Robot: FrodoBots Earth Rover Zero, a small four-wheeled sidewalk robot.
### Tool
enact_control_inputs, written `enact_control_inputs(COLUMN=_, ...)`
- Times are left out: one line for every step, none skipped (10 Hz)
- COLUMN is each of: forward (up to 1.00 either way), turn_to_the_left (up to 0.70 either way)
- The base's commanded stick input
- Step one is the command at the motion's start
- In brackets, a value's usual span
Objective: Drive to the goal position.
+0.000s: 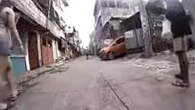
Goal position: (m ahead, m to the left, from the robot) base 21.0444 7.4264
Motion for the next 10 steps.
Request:
enact_control_inputs(forward=1.00, turn_to_the_left=0.21)
enact_control_inputs(forward=1.00, turn_to_the_left=0.00)
enact_control_inputs(forward=1.00, turn_to_the_left=0.00)
enact_control_inputs(forward=1.00, turn_to_the_left=0.00)
enact_control_inputs(forward=1.00, turn_to_the_left=0.00)
enact_control_inputs(forward=1.00, turn_to_the_left=0.00)
enact_control_inputs(forward=1.00, turn_to_the_left=0.00)
enact_control_inputs(forward=1.00, turn_to_the_left=0.00)
enact_control_inputs(forward=1.00, turn_to_the_left=0.00)
enact_control_inputs(forward=1.00, turn_to_the_left=0.00)
